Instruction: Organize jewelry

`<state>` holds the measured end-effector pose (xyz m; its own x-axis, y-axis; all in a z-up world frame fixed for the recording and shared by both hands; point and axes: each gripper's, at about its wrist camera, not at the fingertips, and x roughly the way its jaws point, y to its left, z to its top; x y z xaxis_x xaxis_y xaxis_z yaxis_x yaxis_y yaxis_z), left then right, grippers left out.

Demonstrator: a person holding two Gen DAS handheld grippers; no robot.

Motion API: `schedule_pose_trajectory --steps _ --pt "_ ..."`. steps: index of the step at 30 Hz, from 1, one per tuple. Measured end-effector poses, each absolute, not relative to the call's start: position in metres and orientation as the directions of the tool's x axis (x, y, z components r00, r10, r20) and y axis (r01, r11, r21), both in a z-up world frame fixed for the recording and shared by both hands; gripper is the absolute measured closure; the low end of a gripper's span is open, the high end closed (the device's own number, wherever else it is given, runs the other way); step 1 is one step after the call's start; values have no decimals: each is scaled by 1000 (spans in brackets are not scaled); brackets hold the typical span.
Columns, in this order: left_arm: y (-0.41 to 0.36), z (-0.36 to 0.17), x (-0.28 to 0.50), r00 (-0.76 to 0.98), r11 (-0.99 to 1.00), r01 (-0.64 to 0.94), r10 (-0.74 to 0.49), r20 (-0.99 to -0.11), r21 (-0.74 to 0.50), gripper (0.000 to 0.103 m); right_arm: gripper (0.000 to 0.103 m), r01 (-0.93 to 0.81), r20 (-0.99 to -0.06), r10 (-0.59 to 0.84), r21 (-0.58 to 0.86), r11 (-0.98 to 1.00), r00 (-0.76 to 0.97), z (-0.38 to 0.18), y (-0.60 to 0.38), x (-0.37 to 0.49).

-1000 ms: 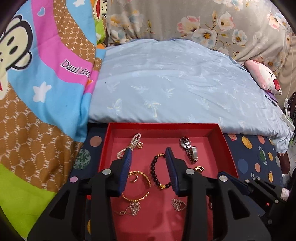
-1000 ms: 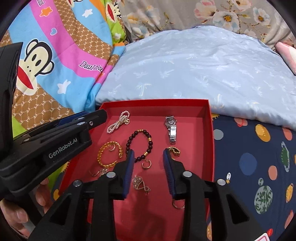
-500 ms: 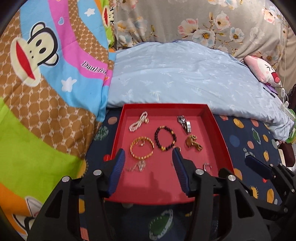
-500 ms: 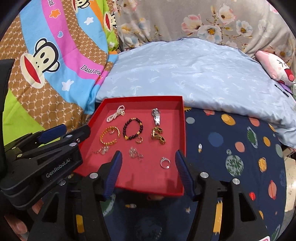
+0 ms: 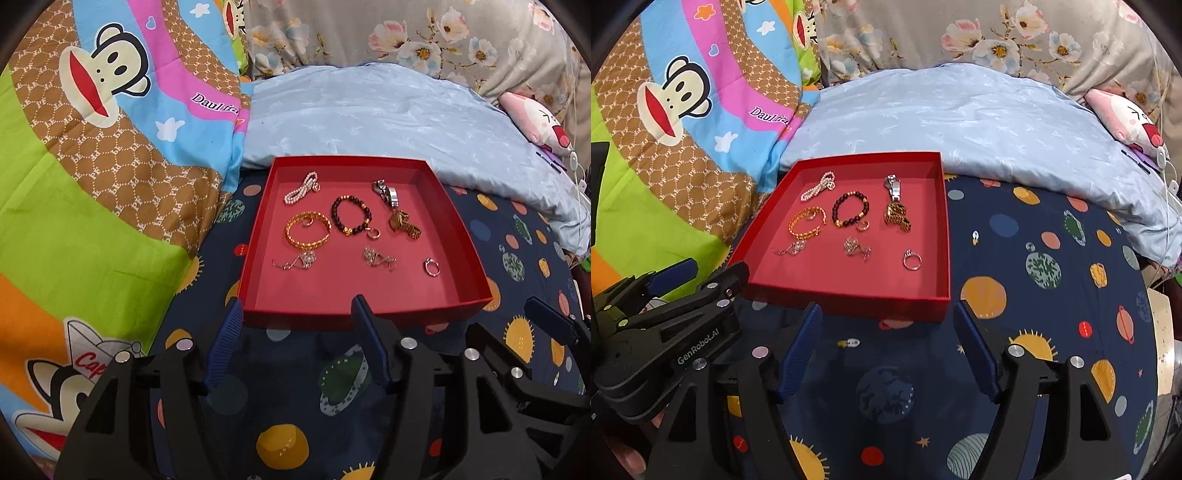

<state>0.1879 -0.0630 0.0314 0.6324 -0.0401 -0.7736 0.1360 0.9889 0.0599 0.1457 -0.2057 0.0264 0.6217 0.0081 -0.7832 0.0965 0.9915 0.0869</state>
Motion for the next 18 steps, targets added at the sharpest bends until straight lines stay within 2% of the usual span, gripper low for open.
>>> schedule_pose_trajectory --steps 2,7,18 --pt "-63 30 184 628 989 136 -36 -777 64 43 30 104 -787 3 85 991 616 24 -206 142" --pt "-64 28 174 637 987 126 -5 -771 98 34 28 125 -792 -15 77 989 610 20 -207 132" --pt "-62 24 158 622 987 128 0 -783 101 32 27 145 -796 -48 50 988 603 19 -206 115"
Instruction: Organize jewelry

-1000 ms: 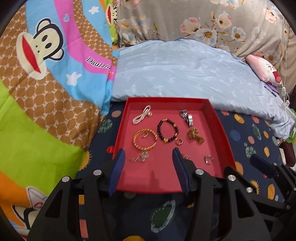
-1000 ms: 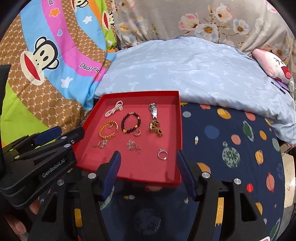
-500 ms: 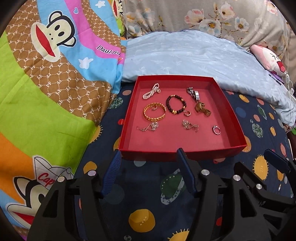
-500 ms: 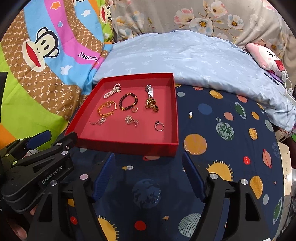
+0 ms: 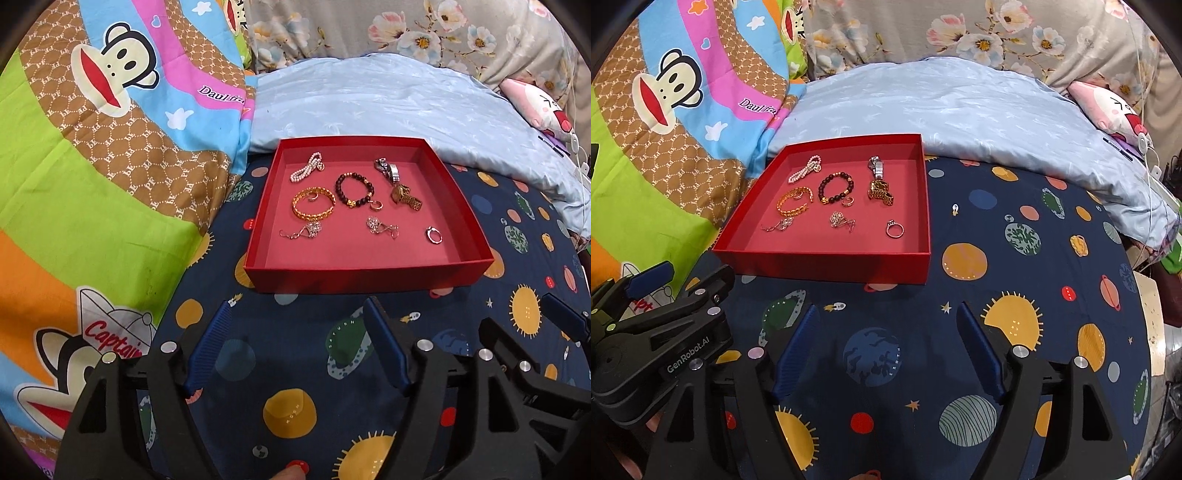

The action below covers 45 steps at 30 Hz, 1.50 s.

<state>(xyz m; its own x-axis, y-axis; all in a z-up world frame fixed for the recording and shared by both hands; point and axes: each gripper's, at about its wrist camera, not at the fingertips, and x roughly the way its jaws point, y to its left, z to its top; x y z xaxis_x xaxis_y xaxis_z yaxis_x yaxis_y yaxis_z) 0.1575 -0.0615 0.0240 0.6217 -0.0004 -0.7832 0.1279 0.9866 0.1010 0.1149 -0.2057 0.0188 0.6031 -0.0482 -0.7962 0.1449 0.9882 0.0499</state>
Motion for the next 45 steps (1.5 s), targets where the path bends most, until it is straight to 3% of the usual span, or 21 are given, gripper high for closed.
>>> schedule_pose_trajectory --steps 20,25,45 --pt "-56 30 142 626 989 116 3 -780 97 31 25 153 -785 -58 47 987 616 26 -203 100" --pt "-53 32 140 632 990 99 14 -775 100 24 22 160 -781 -55 58 985 622 27 -205 98" --pt "-52 36 138 642 990 97 20 -767 107 23 20 169 -775 -60 61 984 630 29 -206 96"
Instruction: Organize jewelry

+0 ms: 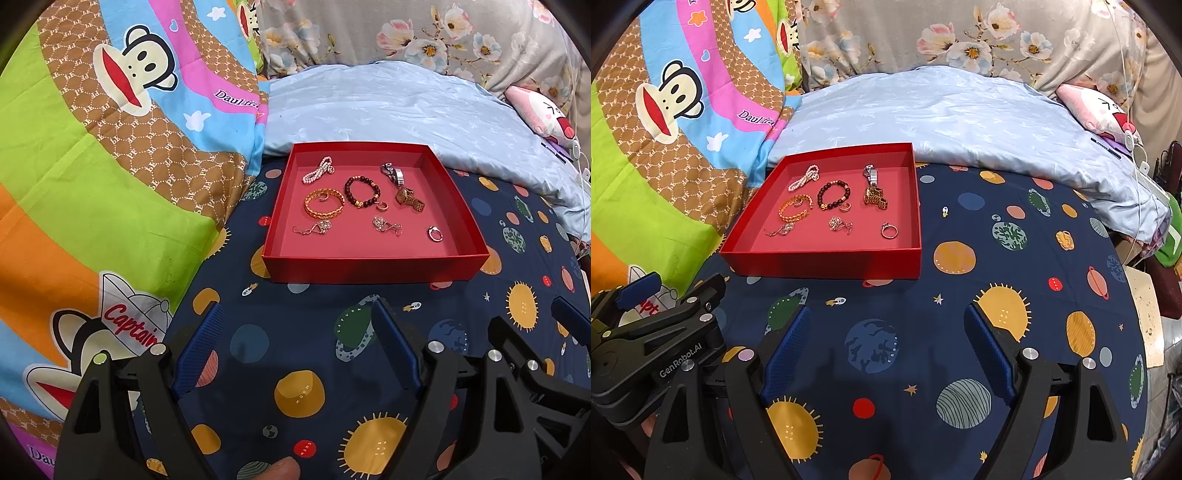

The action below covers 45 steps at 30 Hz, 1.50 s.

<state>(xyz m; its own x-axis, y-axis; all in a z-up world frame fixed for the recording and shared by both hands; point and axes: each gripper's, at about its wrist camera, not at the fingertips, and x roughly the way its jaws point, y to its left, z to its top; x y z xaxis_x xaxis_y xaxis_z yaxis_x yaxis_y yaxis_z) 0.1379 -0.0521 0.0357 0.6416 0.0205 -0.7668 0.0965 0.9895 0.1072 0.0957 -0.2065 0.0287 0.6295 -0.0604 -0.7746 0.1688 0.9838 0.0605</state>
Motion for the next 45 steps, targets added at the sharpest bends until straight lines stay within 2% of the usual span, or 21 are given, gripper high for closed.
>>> schedule_pose_trajectory --steps 45 --pt "-54 35 139 648 989 81 41 -761 122 23 19 174 -775 -73 49 983 628 29 -215 97"
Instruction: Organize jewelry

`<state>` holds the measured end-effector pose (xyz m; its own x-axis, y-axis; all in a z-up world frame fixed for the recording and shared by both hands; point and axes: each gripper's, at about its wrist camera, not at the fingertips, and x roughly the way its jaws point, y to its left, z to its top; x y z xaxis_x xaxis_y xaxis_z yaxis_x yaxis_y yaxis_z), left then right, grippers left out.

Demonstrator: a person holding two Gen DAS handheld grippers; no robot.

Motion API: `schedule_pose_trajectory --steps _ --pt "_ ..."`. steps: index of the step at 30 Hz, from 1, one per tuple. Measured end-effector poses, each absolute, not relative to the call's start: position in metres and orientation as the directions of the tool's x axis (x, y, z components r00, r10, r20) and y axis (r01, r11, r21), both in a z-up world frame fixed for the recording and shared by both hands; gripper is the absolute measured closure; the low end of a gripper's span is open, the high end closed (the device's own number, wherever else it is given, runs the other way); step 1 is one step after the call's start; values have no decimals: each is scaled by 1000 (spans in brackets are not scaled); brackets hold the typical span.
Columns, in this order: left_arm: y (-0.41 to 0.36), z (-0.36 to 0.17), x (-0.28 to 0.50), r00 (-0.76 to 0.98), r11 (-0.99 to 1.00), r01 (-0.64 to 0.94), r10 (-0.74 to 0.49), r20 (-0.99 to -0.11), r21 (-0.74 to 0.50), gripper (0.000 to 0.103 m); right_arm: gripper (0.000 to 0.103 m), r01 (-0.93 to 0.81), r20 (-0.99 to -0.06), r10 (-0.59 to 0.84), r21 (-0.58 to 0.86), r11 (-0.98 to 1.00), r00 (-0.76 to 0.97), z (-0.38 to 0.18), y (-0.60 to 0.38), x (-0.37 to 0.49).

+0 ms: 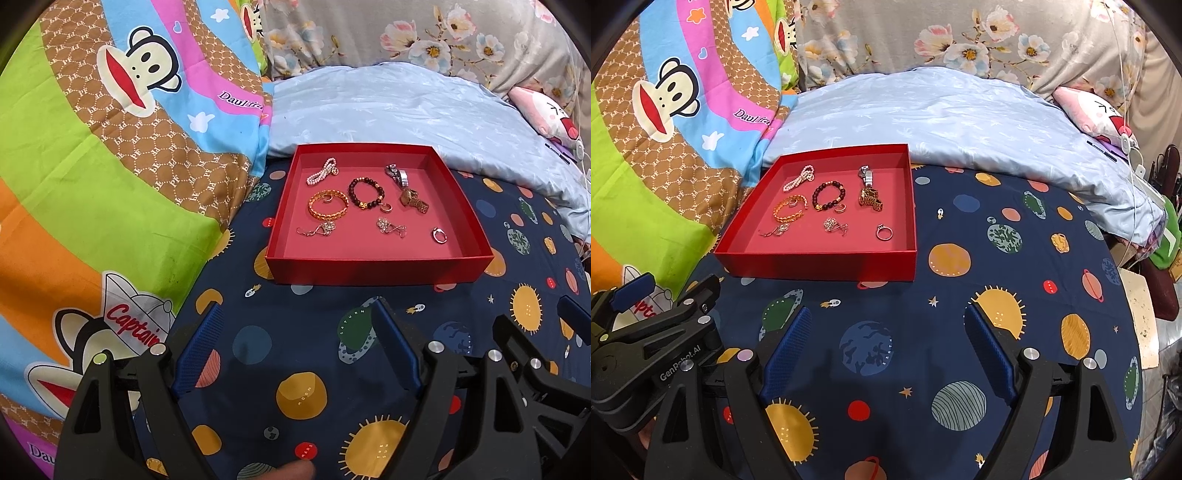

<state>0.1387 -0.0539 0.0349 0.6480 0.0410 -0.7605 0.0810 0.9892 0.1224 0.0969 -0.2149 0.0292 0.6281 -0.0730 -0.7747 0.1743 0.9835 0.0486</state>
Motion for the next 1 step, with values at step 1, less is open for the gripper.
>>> schedule_pose_trajectory --steps 1 --pt "-54 35 139 647 989 82 43 -761 127 23 19 174 -776 -74 47 984 626 29 -218 97"
